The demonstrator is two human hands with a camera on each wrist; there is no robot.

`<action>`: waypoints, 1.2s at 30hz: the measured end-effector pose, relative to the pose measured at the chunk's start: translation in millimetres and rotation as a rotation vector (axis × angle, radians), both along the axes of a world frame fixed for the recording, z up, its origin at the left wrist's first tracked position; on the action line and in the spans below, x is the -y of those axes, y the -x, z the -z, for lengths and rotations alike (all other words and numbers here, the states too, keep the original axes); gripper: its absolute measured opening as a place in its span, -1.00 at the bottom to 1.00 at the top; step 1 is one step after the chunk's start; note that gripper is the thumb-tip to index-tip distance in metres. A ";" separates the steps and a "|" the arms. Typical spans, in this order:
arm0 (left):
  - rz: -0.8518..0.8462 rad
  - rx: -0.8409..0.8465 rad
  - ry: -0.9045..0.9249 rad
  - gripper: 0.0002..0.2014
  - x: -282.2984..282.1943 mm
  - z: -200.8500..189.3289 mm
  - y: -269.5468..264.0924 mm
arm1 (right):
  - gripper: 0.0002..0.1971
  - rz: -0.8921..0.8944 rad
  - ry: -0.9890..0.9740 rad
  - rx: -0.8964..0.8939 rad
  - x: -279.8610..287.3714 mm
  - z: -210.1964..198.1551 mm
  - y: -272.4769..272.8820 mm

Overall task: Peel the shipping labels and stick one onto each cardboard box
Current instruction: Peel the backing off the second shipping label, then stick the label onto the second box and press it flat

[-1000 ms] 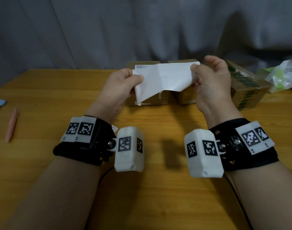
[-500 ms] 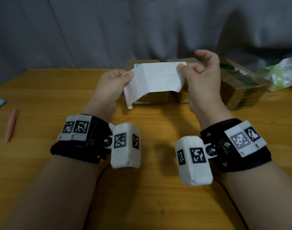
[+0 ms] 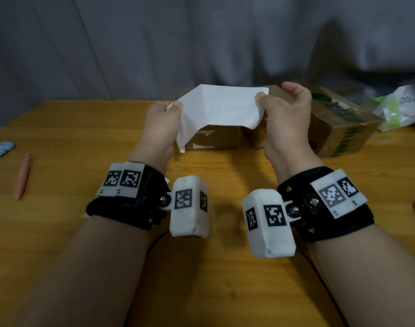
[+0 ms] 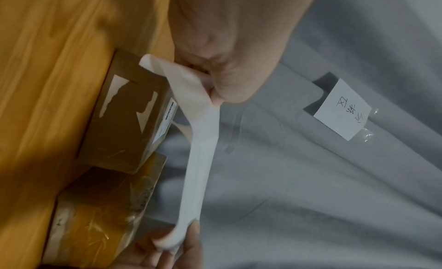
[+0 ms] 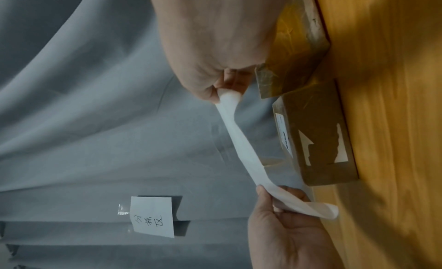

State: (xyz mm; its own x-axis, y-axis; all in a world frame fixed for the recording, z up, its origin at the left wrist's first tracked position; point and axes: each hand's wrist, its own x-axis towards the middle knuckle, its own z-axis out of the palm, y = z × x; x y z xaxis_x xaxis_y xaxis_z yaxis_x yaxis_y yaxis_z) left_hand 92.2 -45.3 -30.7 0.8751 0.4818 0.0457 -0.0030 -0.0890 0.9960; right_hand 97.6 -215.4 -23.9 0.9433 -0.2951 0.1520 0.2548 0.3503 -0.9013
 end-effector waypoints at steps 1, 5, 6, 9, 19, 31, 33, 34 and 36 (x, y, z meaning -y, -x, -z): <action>-0.005 0.009 0.010 -0.73 0.1 -2.0 0.4 | -0.58 0.008 -0.010 -0.015 -0.7 -1.7 -0.1; -0.003 0.019 0.056 -0.83 -1.0 -14.3 5.8 | -0.56 -0.006 -0.058 -0.120 -2.9 -12.9 -4.1; 0.000 0.016 0.062 -0.81 -1.1 -19.3 8.1 | -0.54 -0.005 -0.073 -0.142 -3.2 -17.7 -3.3; 0.000 -0.013 0.041 -0.73 -4.5 -32.6 15.2 | -0.50 -0.019 -0.108 -0.162 -2.4 -30.8 2.9; 0.071 -0.044 -0.085 -0.82 -26.8 -52.3 50.3 | -0.62 0.003 -0.047 -0.137 26.0 -49.4 28.2; 0.093 0.110 -0.796 -0.84 -30.7 -41.5 76.1 | -0.60 -0.074 0.203 -0.052 40.6 -62.8 59.2; 0.121 0.049 -1.035 -0.88 -24.1 -36.2 78.4 | -0.62 -0.092 0.236 -0.052 39.3 -62.7 64.1; 0.138 0.017 -1.131 -0.89 -21.4 -33.2 79.4 | -0.64 -0.095 0.254 -0.054 38.4 -62.3 65.9; 0.210 -0.064 -1.182 -0.86 -17.3 -27.0 80.5 | -0.66 -0.098 0.297 -0.062 36.4 -61.0 69.6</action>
